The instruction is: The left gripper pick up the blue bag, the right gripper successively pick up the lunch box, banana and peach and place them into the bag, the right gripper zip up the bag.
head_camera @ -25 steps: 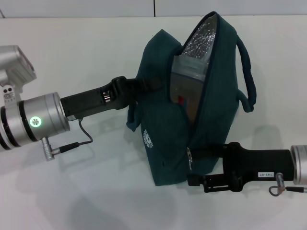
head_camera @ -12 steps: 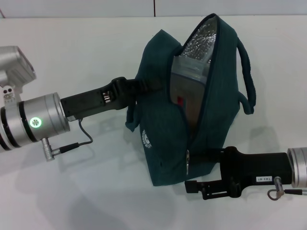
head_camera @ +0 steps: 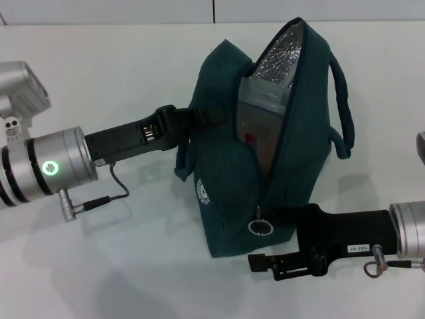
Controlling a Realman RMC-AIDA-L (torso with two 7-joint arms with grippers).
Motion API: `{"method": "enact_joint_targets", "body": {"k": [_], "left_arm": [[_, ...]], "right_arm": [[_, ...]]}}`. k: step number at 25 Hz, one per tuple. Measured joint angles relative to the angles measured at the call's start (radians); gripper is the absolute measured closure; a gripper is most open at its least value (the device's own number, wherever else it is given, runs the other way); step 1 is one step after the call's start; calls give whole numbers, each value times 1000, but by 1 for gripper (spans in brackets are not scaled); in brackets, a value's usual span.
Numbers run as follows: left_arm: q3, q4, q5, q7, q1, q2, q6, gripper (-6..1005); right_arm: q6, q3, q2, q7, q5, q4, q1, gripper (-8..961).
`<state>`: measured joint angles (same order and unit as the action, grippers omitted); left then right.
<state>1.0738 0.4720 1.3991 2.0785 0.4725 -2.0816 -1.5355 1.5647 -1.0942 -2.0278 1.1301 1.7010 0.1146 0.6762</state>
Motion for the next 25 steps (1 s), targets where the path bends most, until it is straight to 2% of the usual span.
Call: {"method": "enact_joint_targets", "body": {"k": [13,18,25], "left_arm": [[0,0,-1,0,-6,2,0,965],[0,0,-2,0,-3,2,3,965],[0,0,-2,0,-3,2,8,965]], "right_arm": [[-31,3,0,0,-17,20,-27,209],[-40,4,0,0,-17,20,-27,402],[-49,4,0,0,-19,27,-33,581]]}}
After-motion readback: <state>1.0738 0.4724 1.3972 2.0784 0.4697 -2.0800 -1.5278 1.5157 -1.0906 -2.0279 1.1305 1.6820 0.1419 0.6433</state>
